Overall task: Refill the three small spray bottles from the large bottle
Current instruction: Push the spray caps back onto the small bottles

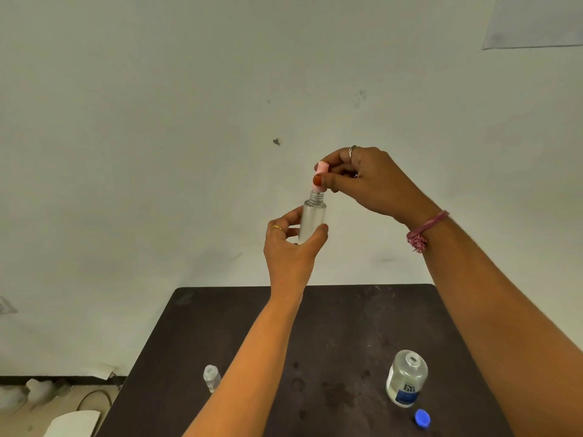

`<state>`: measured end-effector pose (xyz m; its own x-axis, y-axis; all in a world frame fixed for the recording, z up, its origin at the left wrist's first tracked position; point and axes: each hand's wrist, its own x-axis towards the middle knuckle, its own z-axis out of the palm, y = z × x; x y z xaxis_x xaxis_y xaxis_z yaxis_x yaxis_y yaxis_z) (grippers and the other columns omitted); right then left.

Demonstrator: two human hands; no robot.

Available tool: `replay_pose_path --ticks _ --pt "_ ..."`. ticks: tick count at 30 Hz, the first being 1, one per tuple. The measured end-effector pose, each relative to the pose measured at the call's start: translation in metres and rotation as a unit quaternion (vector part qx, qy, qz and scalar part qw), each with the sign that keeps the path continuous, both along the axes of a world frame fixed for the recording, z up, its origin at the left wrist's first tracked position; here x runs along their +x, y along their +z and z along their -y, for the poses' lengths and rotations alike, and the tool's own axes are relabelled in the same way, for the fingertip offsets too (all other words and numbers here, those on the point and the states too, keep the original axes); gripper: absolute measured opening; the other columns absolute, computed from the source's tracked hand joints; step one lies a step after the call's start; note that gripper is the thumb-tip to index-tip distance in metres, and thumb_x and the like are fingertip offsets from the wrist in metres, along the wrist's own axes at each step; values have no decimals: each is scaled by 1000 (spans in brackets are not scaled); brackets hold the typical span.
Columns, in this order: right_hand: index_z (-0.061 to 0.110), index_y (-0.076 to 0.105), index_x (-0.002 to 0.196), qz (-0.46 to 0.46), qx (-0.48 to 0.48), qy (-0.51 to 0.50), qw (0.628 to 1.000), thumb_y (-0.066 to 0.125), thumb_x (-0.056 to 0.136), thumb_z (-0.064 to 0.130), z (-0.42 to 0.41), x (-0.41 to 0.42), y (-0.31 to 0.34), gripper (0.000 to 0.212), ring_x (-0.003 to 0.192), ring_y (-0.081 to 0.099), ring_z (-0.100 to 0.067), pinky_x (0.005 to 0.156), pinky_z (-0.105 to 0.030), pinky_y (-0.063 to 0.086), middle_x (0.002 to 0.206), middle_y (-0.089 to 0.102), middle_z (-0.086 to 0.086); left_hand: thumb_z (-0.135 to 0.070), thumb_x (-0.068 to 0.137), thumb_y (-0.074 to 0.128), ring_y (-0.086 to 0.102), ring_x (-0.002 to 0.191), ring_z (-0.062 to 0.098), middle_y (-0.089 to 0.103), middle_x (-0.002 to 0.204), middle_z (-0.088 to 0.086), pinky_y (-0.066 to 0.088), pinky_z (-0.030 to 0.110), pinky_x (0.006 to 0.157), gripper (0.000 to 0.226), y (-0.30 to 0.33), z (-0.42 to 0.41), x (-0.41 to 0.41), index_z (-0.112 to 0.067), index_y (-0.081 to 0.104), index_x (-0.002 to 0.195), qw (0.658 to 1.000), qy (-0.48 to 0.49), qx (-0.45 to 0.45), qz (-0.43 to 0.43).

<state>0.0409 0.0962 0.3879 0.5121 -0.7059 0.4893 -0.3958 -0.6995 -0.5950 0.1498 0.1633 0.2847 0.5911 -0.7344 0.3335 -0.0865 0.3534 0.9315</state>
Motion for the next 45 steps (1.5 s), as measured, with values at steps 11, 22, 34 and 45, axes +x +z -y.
replay_pose_path --ticks 11,22,34,45 --pt "14 69 91 8 23 -51 998 75 73 46 2 9 1 37 66 60 -8 65 -21 49 71 66 4 -22 76 78 57 94 7 56 112 -7 43 0 59 41 1 5 6 -31 54 108 1000 7 -1 9" --pt "21 63 100 -40 98 -43 993 65 67 64 1 10 -2 54 77 61 -4 67 -17 44 83 65 11 -25 77 78 58 94 6 57 112 -8 45 1 60 38 -3 1 9 -40 52 100 1000 -3 -3 6" --pt "21 57 123 73 173 43 981 78 63 40 4 10 -28 66 90 67 -7 85 -22 52 93 71 5 -27 77 78 59 97 10 56 113 -7 48 4 63 39 -6 -2 12 -35 52 105 1000 -3 3 -5" --pt "21 55 125 95 209 42 972 79 61 41 3 24 -37 71 98 62 -11 84 -21 53 107 65 3 -28 77 78 59 95 6 58 113 -8 46 3 63 39 -9 0 16 -34 52 106 1000 2 11 -5"
